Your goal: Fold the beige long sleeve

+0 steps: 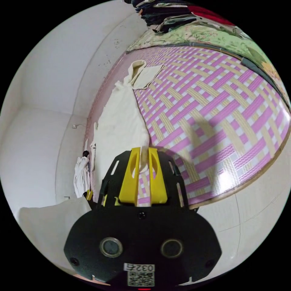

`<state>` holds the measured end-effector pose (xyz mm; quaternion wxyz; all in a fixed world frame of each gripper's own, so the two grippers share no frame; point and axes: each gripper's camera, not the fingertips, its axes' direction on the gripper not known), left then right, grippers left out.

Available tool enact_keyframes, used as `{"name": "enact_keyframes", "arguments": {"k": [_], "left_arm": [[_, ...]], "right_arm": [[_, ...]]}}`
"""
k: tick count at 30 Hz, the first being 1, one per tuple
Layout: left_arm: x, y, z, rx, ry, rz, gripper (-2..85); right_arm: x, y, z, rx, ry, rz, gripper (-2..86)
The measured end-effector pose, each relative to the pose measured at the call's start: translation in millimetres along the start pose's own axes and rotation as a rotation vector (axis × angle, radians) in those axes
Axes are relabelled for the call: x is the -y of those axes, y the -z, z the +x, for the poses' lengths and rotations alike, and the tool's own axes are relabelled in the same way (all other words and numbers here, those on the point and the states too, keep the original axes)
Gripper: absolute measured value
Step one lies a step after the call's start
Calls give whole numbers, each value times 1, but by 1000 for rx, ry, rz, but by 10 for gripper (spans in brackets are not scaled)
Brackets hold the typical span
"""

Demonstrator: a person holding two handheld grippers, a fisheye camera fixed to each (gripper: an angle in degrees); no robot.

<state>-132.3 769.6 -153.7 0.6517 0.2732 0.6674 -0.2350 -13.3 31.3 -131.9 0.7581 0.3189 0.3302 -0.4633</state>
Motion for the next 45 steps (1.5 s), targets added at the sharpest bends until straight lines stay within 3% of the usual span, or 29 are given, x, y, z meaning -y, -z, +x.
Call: {"name": "enact_keyframes", "arguments": {"k": [6, 12, 14, 19, 23, 25, 32, 35, 43, 45], "left_arm": [[19, -40, 22, 157, -96, -172, 56], [18, -86, 39, 226, -152, -304, 14], [22, -89, 46, 244, -159, -306, -4], [33, -47, 88, 38, -262, -169, -12], [12, -9, 127, 137, -405, -189, -12], [-2, -3, 122, 154, -391, -216, -11], [-59, -16, 18, 249, -24, -243, -11], [-68, -16, 12, 180, 3, -186, -11], [-88, -29, 37, 289, -19, -216, -10], [-96, -22, 46, 301, -23, -145, 1]], "right_arm": [[12, -2, 1, 4, -10, -88, 93], [5, -19, -6, -2, -27, -147, 46], [5, -22, -14, -8, -15, -156, 32], [9, -9, -48, 21, 71, -104, 5], [0, 9, -73, 38, 174, -77, -6], [-9, 15, -76, 45, 197, -89, -7], [-56, -10, -32, -72, 98, -270, -9], [-58, -9, -23, -61, 75, -257, -9], [-48, -6, -21, -107, 139, -303, 5], [-49, -3, -6, -70, 101, -295, 48]]}}
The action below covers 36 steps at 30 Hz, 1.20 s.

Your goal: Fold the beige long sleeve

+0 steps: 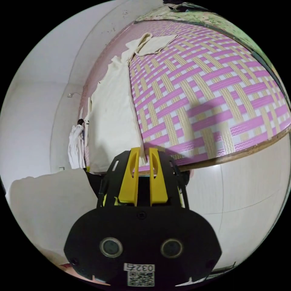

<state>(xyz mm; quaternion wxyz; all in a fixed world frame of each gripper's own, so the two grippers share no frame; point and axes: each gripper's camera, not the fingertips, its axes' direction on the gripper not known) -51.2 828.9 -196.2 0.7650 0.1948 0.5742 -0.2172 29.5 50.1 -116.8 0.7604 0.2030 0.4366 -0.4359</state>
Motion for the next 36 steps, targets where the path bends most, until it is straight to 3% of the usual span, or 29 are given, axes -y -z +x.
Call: {"name": "enact_keyframes", "arguments": {"k": [5, 10, 14, 18, 24, 27, 36], "left_arm": [[1, 9, 42, 19, -69, 149, -7], [27, -45, 87, -16, -119, 82, -9], [40, -115, 150, -61, -226, -23, -9], [46, -196, 226, 159, -388, -248, -9], [34, -279, 301, 570, -560, -412, -9], [19, -309, 328, 734, -648, -445, -9], [-18, -364, 373, 985, -802, -455, -10]], "right_arm": [[6, 2, 12, 59, 10, -5, 49], [22, -1, 3, -3, 117, -133, 7], [43, 40, 21, 23, 90, 16, 35], [101, 67, 65, 95, -66, 158, 56], [193, 80, 100, 81, -231, 265, 74], [223, 75, 110, 133, -276, 262, 66], [267, 58, 118, 237, -277, 282, 55]]}}
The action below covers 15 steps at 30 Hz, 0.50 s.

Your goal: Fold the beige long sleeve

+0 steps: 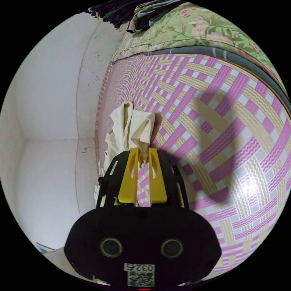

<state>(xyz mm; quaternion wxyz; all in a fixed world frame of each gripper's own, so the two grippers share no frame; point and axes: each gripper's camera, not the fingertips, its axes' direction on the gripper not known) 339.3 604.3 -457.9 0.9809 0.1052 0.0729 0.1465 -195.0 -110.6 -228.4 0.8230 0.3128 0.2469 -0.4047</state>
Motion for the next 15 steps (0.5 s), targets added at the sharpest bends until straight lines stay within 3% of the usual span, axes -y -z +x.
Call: {"name": "enact_keyframes", "arguments": {"k": [9, 15], "left_arm": [[7, -1, -4, -71, 46, 17, -10], [0, -4, -6, -61, -16, 67, -10]], "right_arm": [[-1, -1, -24, -43, 50, 53, 113], [2, -10, -25, -100, 15, 21, 33]]}}
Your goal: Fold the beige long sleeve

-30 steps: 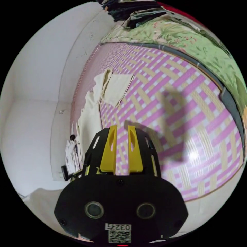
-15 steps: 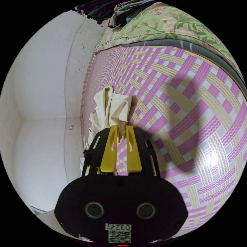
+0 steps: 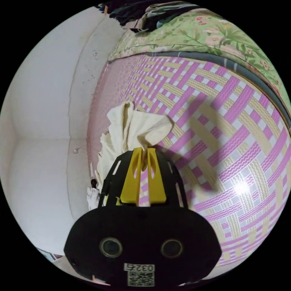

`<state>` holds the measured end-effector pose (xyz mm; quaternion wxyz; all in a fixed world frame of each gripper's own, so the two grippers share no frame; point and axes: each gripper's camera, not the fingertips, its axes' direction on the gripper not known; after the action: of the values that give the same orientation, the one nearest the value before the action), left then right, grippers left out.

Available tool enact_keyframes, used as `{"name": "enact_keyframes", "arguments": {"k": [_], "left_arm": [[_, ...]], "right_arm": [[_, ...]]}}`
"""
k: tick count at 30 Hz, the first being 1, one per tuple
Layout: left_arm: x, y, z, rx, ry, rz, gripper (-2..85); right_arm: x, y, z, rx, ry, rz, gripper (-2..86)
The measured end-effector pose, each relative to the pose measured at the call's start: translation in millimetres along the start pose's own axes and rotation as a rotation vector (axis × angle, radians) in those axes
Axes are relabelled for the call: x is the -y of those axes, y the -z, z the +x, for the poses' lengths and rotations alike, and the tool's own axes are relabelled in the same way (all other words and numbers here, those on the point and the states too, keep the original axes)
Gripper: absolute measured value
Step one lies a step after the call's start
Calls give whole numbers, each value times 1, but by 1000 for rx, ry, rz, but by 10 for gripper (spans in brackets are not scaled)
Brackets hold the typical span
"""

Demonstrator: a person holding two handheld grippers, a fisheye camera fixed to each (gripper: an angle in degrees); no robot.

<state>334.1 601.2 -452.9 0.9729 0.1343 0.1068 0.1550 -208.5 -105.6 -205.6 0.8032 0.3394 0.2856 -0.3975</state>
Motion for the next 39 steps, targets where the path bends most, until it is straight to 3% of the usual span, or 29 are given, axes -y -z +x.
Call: {"name": "enact_keyframes", "arguments": {"k": [4, 9, 16, 19, 22, 27, 30, 33, 39], "left_arm": [[-6, -2, -8, -6, -18, 33, -10], [-15, -7, -26, -19, -36, 71, -10], [-27, -16, -79, -165, 50, 100, -10], [-33, -18, -117, -329, 75, 116, -10], [-51, 0, -167, -553, 176, 303, -9], [-95, 1, -258, -904, 371, 625, -4], [-115, -27, -293, -1080, 461, 707, 29], [-122, -61, -312, -1172, 525, 682, 49], [-112, -98, -333, -1224, 597, 613, 66]], "right_arm": [[2, 72, -56, -18, 156, 146, 9], [-13, 219, -129, -355, 317, 484, -1], [1, 237, -141, -389, 312, 388, -1], [-8, 217, -188, -326, 428, 353, 0], [-30, 184, -259, -226, 597, 286, 2], [-145, 79, -382, 25, 976, 50, 4], [-210, -14, -388, 103, 1034, -136, 5], [-254, -116, -354, 67, 975, -348, 5], [-298, -196, -302, -4, 916, -523, 10]]}}
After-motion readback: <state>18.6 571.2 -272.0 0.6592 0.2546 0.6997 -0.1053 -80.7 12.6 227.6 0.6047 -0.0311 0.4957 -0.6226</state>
